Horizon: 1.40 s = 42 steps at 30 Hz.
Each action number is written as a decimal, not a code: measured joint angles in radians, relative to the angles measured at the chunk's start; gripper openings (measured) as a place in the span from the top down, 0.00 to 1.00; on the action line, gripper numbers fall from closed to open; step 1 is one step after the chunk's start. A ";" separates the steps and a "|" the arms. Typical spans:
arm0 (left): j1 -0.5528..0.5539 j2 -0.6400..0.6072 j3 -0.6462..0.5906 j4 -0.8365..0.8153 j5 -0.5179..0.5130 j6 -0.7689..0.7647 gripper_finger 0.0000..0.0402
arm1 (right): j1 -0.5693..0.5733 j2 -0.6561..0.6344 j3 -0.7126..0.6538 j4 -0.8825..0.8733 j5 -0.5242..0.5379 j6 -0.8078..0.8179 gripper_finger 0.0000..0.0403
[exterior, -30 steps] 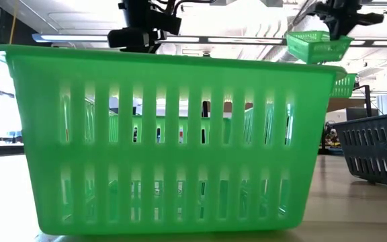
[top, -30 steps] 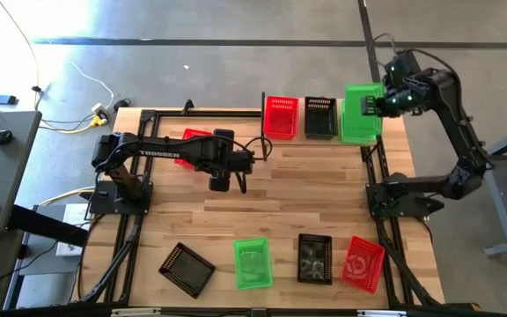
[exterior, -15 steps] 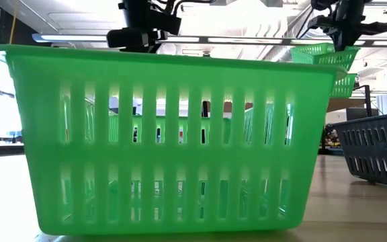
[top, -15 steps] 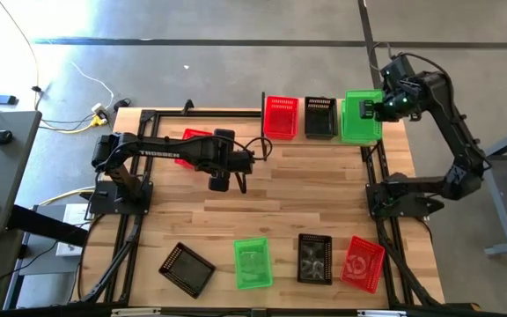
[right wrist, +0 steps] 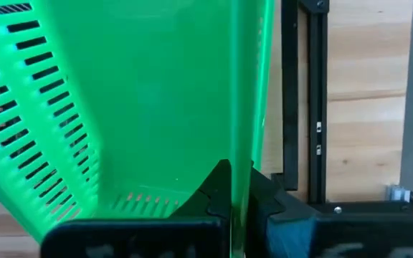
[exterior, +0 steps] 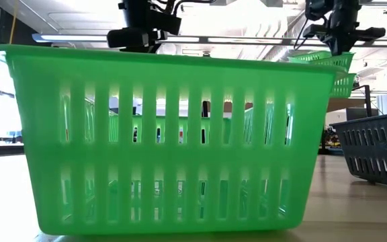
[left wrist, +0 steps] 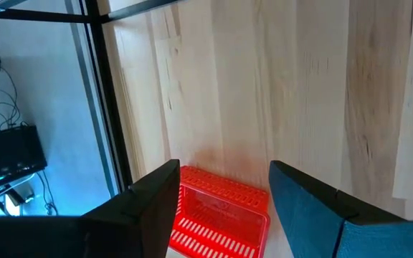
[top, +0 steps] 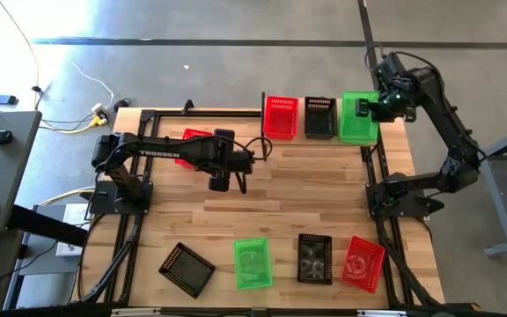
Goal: Stack baskets on shelf by color
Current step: Stack the top green basket on top of the other green basket on the shelf
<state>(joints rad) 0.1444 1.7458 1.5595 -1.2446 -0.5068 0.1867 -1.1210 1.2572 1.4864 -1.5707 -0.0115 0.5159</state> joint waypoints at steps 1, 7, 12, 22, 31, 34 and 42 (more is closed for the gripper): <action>0.000 0.000 0.000 0.000 0.000 0.000 0.49 | 0.000 0.004 0.000 0.000 -0.004 0.000 1.00; 0.000 0.000 0.000 -0.004 0.000 0.000 0.49 | 0.000 0.013 0.000 0.000 -0.012 -0.022 1.00; 0.000 0.000 0.000 -0.020 -0.001 0.000 0.49 | 0.000 0.013 0.000 0.000 -0.012 -0.028 1.00; 0.000 0.000 0.000 -0.020 -0.001 0.009 0.49 | 0.001 0.013 0.000 0.000 0.011 -0.047 1.00; 0.000 0.000 0.000 -0.019 -0.001 0.008 0.49 | 0.001 0.013 0.000 0.000 -0.028 -0.026 1.00; 0.000 0.000 0.000 -0.019 -0.002 0.008 0.49 | 0.001 0.013 0.000 0.000 -0.027 -0.023 0.98; 0.000 0.000 0.000 -0.016 -0.002 0.017 0.49 | 0.001 0.013 0.000 0.008 -0.011 -0.039 0.81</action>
<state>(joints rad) 0.1444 1.7458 1.5593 -1.2602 -0.5084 0.2039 -1.1202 1.2701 1.4864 -1.5625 -0.0226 0.4768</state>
